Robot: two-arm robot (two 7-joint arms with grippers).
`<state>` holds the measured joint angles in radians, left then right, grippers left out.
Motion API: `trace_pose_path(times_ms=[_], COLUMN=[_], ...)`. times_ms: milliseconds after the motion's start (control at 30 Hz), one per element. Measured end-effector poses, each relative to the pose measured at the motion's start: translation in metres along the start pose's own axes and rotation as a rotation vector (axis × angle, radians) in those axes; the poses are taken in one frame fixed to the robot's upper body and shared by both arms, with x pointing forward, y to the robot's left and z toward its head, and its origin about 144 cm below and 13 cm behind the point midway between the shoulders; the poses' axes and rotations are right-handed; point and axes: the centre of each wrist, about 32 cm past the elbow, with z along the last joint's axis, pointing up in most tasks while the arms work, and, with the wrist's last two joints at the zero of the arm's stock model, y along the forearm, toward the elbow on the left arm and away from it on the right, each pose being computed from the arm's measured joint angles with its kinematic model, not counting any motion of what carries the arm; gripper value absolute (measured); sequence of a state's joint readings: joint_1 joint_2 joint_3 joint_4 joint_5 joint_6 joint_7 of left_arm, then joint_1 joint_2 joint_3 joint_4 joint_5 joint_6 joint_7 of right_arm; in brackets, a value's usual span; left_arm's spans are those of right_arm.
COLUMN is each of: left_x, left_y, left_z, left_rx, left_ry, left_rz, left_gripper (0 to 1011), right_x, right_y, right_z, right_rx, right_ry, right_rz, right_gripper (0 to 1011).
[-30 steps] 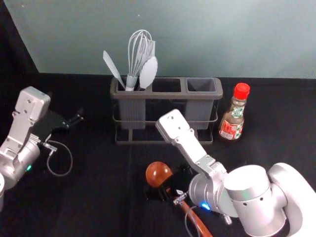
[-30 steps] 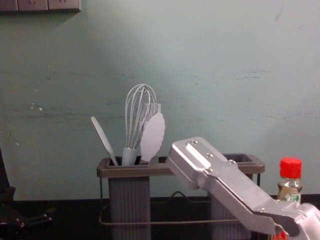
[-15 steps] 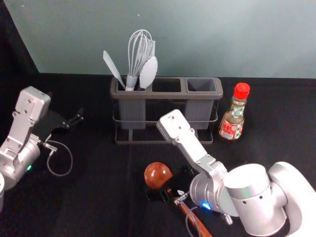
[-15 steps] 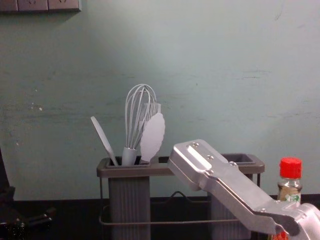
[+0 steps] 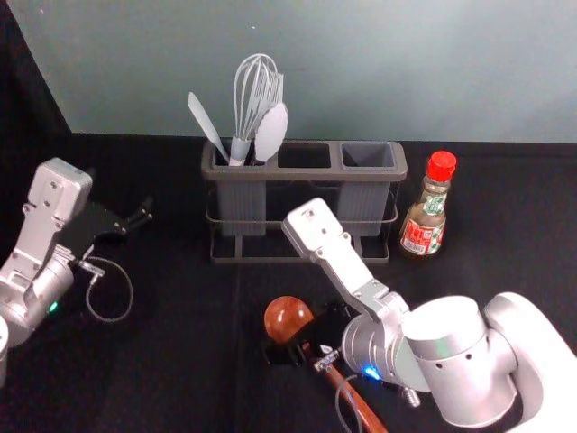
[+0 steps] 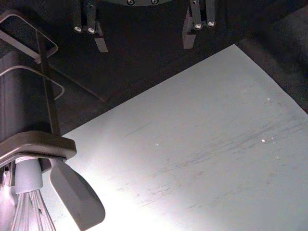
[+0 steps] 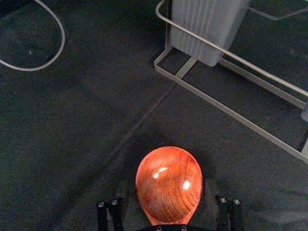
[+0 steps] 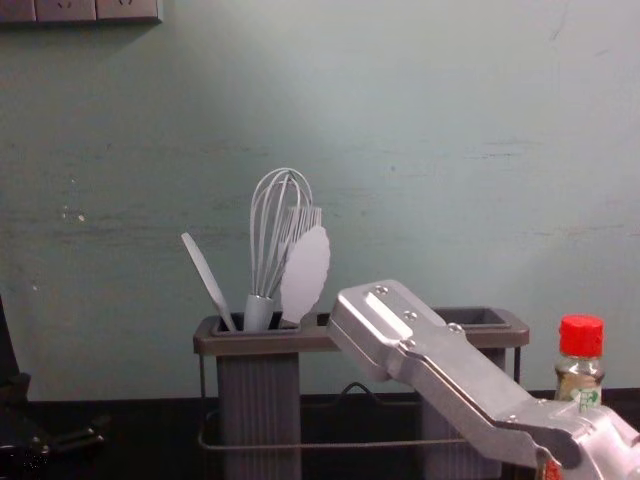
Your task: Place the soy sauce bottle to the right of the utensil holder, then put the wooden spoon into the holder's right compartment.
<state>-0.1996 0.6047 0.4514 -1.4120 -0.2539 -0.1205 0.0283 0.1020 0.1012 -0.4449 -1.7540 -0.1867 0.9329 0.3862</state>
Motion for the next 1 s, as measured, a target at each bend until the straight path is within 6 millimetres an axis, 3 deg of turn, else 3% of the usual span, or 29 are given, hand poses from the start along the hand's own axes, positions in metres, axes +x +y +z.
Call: trace_pose_path(times_ms=[700, 1000], left_x=[0.0, 0.0], left_y=[0.0, 0.0], left_z=[0.0, 0.0], left_rx=[0.0, 0.0], left_ry=[0.0, 0.0], left_rz=[0.0, 0.0], left_gripper=[1011, 1011], right_x=[0.0019, 0.0027], right_y=[0.0048, 0.0053], right_z=[0.0026, 0.0026], right_rx=[-0.007, -0.006], right_ry=[0.003, 0.004], right_rz=[-0.007, -0.005], right_gripper=[999, 836])
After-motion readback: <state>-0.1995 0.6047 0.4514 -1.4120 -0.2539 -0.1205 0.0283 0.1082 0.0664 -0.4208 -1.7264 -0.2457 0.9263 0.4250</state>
